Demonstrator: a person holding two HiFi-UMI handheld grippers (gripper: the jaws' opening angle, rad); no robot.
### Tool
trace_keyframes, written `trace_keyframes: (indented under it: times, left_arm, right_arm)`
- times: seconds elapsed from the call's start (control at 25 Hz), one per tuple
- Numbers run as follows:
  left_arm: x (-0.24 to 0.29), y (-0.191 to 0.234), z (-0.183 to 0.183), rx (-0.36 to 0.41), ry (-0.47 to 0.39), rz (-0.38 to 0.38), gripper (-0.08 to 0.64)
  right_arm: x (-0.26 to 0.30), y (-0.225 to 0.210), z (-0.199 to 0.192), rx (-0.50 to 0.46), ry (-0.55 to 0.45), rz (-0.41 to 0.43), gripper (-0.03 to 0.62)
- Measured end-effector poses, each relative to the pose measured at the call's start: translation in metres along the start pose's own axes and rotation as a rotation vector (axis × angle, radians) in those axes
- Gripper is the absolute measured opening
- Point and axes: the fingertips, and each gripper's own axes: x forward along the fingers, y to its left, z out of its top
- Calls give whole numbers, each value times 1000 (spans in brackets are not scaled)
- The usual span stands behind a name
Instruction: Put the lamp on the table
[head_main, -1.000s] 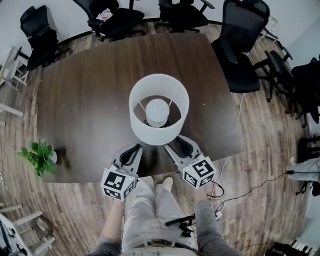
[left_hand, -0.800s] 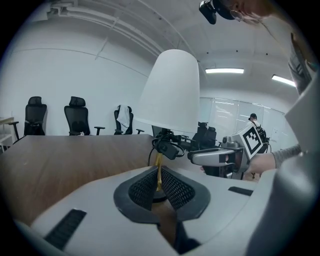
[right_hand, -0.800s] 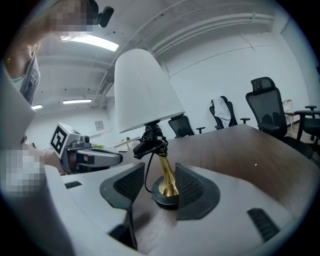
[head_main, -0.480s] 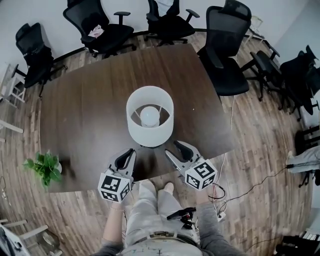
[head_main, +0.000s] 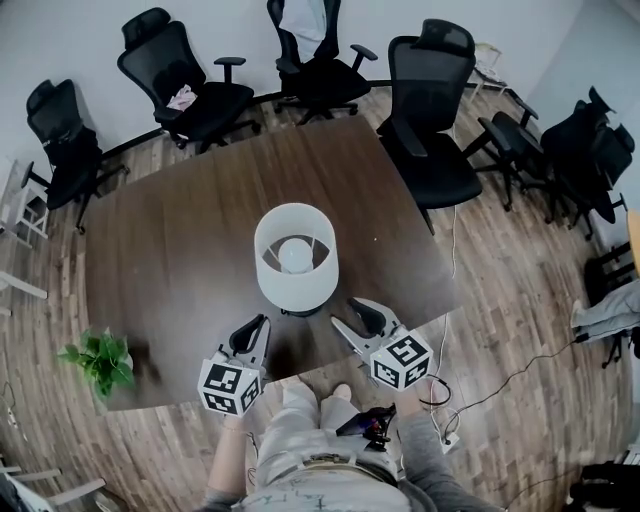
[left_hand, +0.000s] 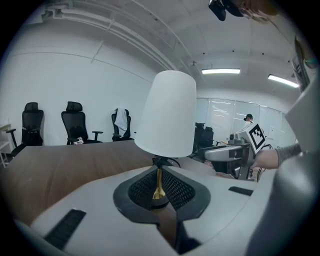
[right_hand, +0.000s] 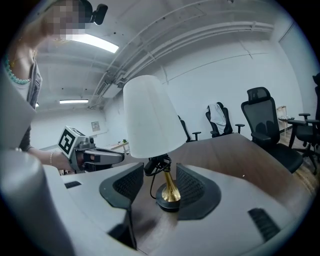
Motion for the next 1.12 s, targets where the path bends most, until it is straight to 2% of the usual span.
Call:
trace_keyframes:
  times: [0.56,1.12]
  left_arm:
    - [1,-1,30,29,-18,-111,52]
    - [-14,-16,52,36,-47,-178,55]
  right_arm:
    - [-6,8,36,11,-71,-36,195]
    - [3,18,55,-19,-58,-28,193]
